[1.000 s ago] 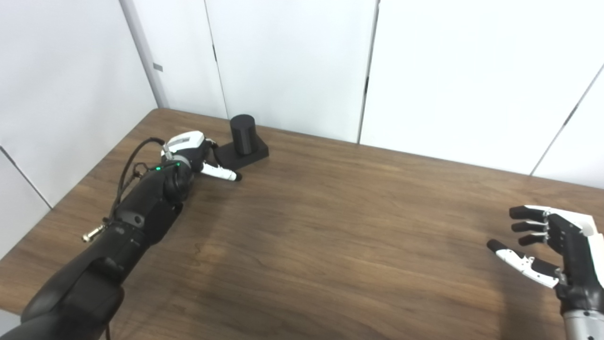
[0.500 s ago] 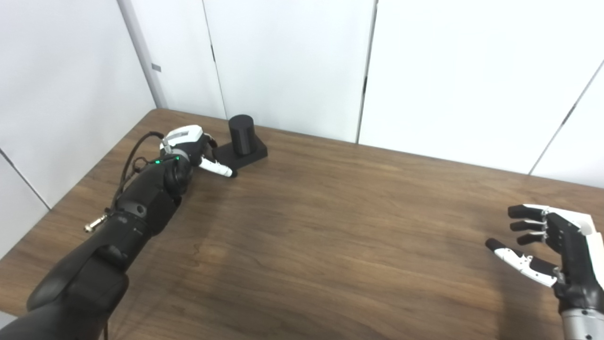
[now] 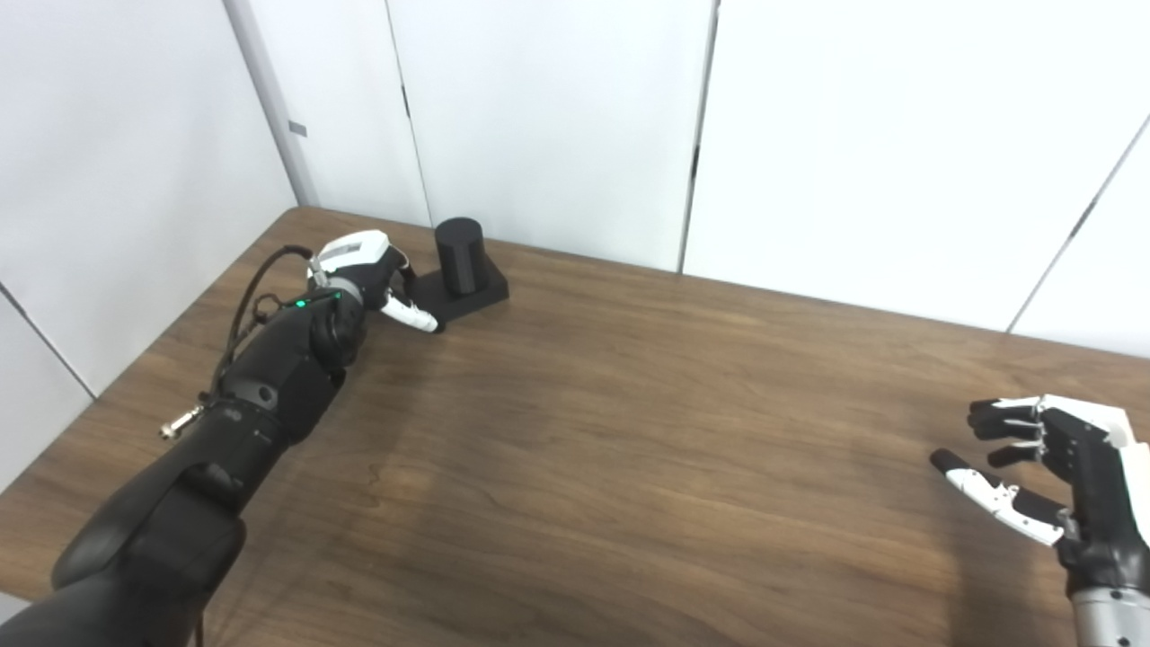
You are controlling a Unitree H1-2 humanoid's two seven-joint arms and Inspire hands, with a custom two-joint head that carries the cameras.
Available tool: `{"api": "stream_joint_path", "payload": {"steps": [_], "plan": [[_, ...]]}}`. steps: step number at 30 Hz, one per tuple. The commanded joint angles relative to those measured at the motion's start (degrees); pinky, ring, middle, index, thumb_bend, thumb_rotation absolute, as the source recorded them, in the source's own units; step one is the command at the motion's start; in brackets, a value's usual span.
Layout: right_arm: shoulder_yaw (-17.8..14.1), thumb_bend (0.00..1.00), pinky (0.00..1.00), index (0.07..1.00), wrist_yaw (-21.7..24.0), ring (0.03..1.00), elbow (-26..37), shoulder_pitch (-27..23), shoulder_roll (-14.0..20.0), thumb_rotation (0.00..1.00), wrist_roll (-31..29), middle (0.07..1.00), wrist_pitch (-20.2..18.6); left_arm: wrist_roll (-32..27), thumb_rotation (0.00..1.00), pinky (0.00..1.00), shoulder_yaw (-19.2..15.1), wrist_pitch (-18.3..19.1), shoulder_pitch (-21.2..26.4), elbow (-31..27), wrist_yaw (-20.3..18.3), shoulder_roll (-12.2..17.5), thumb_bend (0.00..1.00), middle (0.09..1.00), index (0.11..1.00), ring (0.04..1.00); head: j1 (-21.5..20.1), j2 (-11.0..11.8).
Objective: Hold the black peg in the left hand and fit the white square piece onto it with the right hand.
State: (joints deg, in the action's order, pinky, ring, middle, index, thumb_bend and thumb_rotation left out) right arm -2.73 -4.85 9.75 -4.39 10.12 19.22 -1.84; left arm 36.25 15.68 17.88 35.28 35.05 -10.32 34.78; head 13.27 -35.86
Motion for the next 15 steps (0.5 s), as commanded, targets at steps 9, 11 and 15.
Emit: {"api": "stream_joint_path", "payload": {"steps": [9,11,15], "plan": [[-0.6,0.50,0.46,0.491,-0.5,0.587,2.7,-1.5,0.2,0.11,-0.2,0.634,0.5,-1.4,0.23,0.71,-0.6,-1.7,0.3,-0.9,1.3,-0.5,0.73,0.877,0.615,0.909,-0.1,-0.3],[-0.7,0.50,0.45,0.491,-0.5,0.581,2.7,-1.6,0.2,0.11,-0.5,0.631,0.5,-1.4,0.23,0.71,-0.4,-1.9,0.2,-0.7,1.3,-0.6,0.74,0.876,0.603,0.906,-0.1,-0.6],[-0.8,0.50,0.46,0.491,-0.5,0.590,2.6,-1.7,0.3,0.11,-0.5,0.634,0.6,-1.6,0.10,0.73,-0.4,-2.0,0.1,-0.7,1.2,-0.8,0.57,0.876,0.508,0.906,-0.2,-0.7]]}}
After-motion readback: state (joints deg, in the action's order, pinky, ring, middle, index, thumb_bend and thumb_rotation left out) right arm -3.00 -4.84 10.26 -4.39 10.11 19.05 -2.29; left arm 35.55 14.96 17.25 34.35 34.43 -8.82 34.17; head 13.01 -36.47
